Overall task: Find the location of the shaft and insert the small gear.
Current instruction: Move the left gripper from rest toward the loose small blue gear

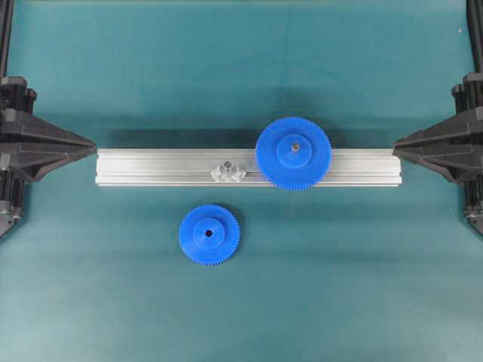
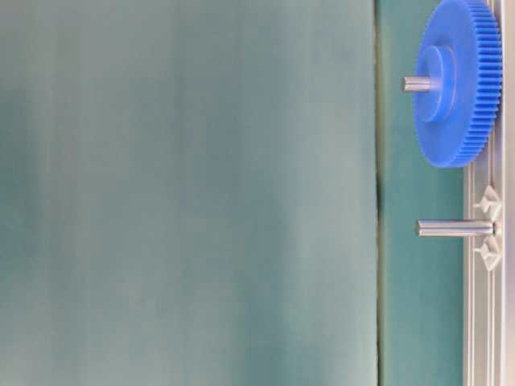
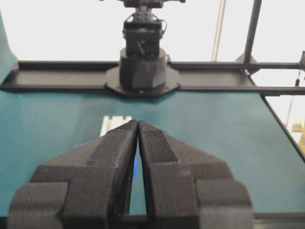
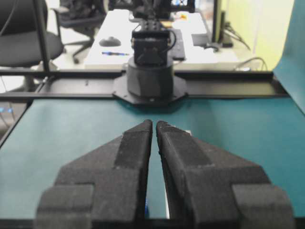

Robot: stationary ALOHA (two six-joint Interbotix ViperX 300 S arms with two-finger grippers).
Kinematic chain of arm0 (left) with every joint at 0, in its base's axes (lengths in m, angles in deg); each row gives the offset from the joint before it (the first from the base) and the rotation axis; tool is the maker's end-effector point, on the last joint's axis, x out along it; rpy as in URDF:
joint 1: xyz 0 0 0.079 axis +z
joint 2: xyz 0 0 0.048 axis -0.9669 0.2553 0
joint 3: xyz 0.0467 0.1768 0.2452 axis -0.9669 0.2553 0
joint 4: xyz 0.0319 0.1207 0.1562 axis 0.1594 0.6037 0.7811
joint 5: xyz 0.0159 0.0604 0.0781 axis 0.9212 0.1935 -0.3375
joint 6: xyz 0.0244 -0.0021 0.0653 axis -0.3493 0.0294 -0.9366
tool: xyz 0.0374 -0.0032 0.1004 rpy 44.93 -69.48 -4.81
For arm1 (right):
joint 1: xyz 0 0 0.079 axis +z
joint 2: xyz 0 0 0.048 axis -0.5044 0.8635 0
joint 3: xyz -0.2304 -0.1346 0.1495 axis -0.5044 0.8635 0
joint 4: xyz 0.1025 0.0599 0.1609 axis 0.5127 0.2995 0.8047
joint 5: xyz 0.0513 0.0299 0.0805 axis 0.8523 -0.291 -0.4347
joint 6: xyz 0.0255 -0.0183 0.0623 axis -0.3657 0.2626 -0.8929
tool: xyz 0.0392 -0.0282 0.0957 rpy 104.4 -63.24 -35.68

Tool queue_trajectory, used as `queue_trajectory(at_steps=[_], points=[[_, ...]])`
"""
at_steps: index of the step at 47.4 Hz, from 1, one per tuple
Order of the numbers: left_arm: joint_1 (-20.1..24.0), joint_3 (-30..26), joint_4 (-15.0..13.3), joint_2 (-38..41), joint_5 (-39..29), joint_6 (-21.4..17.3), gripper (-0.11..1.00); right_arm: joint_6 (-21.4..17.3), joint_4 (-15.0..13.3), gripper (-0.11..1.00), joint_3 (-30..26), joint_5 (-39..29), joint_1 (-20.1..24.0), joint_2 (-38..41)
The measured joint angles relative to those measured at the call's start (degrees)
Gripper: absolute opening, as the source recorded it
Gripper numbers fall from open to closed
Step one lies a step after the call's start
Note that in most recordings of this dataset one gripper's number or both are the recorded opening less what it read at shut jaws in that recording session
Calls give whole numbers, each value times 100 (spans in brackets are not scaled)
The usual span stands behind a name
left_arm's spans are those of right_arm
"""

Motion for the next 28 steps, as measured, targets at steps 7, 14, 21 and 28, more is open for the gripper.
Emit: queue_trajectory(at_steps=[7,14,21,28], points=[[-26,35,44,299,9,105,3,0,105,7,141,-132,-9,18],[-35,35,44,571,0,114,0,0,158,-1,149,-378,0,18],[-44,-18,44,826,-202,123,0,-9,167,-1,149,-563,-53,18],[-44,-97,44,879,-510,123,0,-44,185,-1,158,-738,-114,18]])
